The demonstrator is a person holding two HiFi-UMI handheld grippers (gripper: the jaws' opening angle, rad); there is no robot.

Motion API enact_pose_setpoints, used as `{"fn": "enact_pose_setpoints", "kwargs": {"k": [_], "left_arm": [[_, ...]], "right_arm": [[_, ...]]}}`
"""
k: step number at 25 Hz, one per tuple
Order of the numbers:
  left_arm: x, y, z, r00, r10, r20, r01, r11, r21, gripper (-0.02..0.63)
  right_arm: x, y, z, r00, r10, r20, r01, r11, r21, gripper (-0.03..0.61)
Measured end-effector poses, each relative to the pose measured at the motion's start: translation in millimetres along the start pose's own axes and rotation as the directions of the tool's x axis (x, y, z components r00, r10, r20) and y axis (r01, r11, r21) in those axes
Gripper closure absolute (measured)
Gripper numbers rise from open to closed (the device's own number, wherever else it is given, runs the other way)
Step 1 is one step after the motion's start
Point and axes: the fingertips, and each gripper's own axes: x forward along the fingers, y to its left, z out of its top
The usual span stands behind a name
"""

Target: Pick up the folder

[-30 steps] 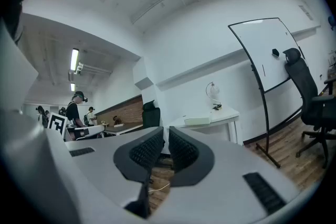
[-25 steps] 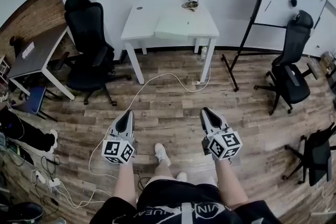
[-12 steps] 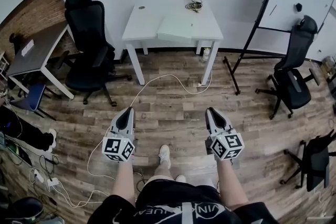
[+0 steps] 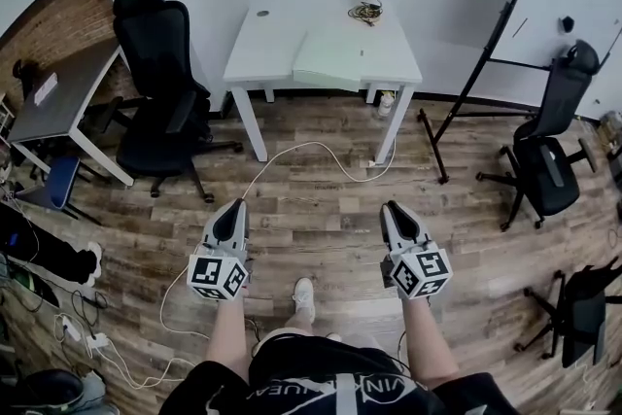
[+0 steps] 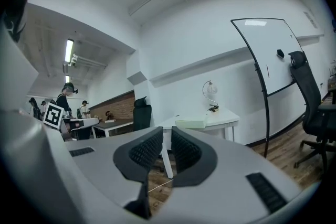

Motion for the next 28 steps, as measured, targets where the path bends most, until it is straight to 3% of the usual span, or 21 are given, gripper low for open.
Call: {"fn": "enact_pose_setpoints", "kwargs": {"k": [3, 7, 14, 28], "left_arm": [[21, 15, 0, 1.0, 0.001, 0.0, -0.001, 1.0, -0.001, 0.598], [50, 30, -2, 1.0, -0.001, -0.006, 0.001, 1.0, -0.007, 0.598], [100, 59, -11, 0.999, -0.031, -0.034, 0.03, 0.999, -0.024, 0.598], [185, 107, -19, 0.992, -0.121, -0.038, 0.12, 0.992, -0.027, 0.598]], "right_arm": [[24, -6, 0, 1.0, 0.013, -0.009, -0.013, 1.0, 0.002, 0.526], [53, -19, -3, 0.999, 0.018, -0.033, -0.018, 0.999, 0.027, 0.449], [99, -34, -10, 0.998, -0.006, -0.062, 0.011, 0.998, 0.069, 0.405], [165, -59, -12, 0.994, -0.1, -0.038, 0.104, 0.987, 0.12, 0.4]]}}
